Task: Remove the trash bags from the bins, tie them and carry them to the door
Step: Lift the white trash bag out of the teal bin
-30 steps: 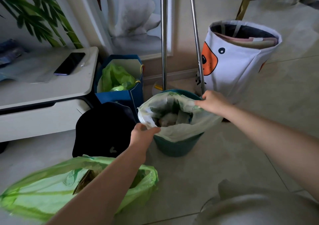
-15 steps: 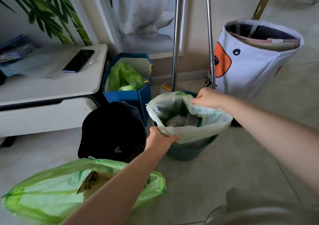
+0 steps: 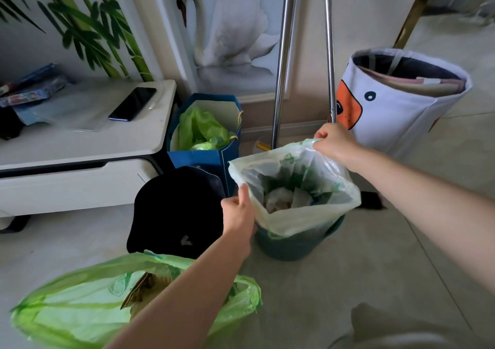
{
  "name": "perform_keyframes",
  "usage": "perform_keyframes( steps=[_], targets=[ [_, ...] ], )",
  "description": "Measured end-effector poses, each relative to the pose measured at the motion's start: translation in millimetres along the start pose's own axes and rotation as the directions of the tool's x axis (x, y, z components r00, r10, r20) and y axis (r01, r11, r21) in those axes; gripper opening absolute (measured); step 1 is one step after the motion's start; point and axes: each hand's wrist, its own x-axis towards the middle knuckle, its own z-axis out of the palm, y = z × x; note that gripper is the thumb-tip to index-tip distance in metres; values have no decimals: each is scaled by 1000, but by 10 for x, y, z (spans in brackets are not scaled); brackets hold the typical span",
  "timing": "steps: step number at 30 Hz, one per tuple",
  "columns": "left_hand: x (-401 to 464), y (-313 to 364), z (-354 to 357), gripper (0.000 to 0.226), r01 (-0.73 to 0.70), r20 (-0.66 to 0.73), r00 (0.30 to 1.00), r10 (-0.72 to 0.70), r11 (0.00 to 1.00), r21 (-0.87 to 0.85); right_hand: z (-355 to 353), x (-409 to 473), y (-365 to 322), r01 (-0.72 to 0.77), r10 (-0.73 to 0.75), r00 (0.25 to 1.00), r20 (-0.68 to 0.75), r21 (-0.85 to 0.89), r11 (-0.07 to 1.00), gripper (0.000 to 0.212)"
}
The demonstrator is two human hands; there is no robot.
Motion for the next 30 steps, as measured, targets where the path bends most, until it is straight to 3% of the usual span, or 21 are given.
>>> perform_keyframes(
  steps=[1, 3, 4, 6, 10, 13, 15, 18, 23, 30],
  targets=[
    [-19, -28, 7, 39, 51, 55, 997, -54, 998, 42, -12, -12, -25, -7, 7, 1000, 9, 9, 1000, 4],
    [-52, -86, 39, 69, 95, 111, 988, -112, 984, 149, -27, -36, -57, -42, 42, 998, 38, 16, 999, 8],
    [-55, -103, 62, 73, 81, 111, 988, -106, 974, 210, -36, -47, -67, -57, 56, 997, 55, 12, 998, 9],
    [-36, -133, 100, 64, 46, 105, 991, -81, 953, 300, -48, -74, -74, -76, 76, 991, 110, -1, 997, 13],
    [14, -118, 94, 52, -12, 140, 989, -39, 938, 347, -38, -116, -69, -76, 70, 985, 159, 28, 997, 44],
    [-29, 64, 67, 53, -65, 126, 991, 40, 977, 204, -114, -159, -98, -22, 15, 998, 66, 108, 994, 39],
    [-69, 258, 54, 43, -143, 102, 986, 129, 980, 141, -238, -138, -125, -20, 27, 999, -40, 172, 985, 19],
    [-146, 566, 7, 32, -257, 76, 965, 250, 962, 97, -489, -134, -195, -7, 49, 988, -148, 274, 962, 22],
    [-332, 1055, -151, 18, -377, 35, 925, 378, 925, -46, -882, -227, -388, 36, 58, 938, -341, 265, 964, 15],
    [-764, 1588, -385, 12, -475, -22, 879, 477, 871, -126, -1554, -656, -770, 164, 33, 849, -528, 323, 932, 27]
  ],
)
